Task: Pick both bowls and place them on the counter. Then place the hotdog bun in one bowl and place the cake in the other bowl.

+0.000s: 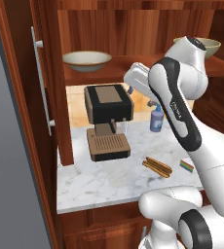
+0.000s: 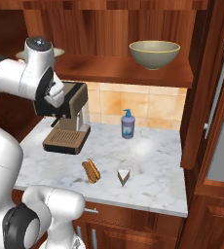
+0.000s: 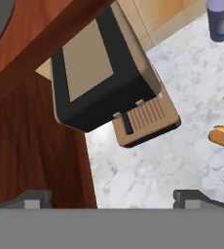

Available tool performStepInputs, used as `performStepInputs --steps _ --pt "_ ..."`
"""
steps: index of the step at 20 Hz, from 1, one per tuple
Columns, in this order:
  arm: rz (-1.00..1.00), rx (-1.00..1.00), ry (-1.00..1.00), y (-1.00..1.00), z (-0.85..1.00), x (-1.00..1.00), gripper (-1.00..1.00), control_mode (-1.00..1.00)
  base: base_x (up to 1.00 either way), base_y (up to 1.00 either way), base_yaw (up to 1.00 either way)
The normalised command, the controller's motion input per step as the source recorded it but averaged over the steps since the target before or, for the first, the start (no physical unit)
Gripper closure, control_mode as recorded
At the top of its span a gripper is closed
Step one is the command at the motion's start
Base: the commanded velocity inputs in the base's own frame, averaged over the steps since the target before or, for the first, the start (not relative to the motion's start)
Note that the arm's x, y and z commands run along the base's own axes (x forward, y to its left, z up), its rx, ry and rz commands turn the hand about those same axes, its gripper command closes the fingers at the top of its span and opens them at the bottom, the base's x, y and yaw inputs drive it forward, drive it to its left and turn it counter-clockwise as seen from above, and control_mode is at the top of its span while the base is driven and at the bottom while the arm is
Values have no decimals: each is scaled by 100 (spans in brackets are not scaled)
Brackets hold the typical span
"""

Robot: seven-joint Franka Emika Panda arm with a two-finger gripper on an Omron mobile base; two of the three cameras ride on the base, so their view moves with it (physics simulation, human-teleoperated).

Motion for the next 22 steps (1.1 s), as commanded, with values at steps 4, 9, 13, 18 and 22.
performStepInputs --steps 4,9,13,18,22 --pt "-1 18 0 16 26 6 -100 -100 0 0 0" --pt "-4 15 0 4 24 7 -100 -100 0 0 0" --pt "-14 6 0 3 18 20 -100 -100 0 0 0" --pt "-3 16 0 16 34 30 -100 -100 0 0 0" --pt "0 20 -2 9 25 29 -100 -100 0 0 0"
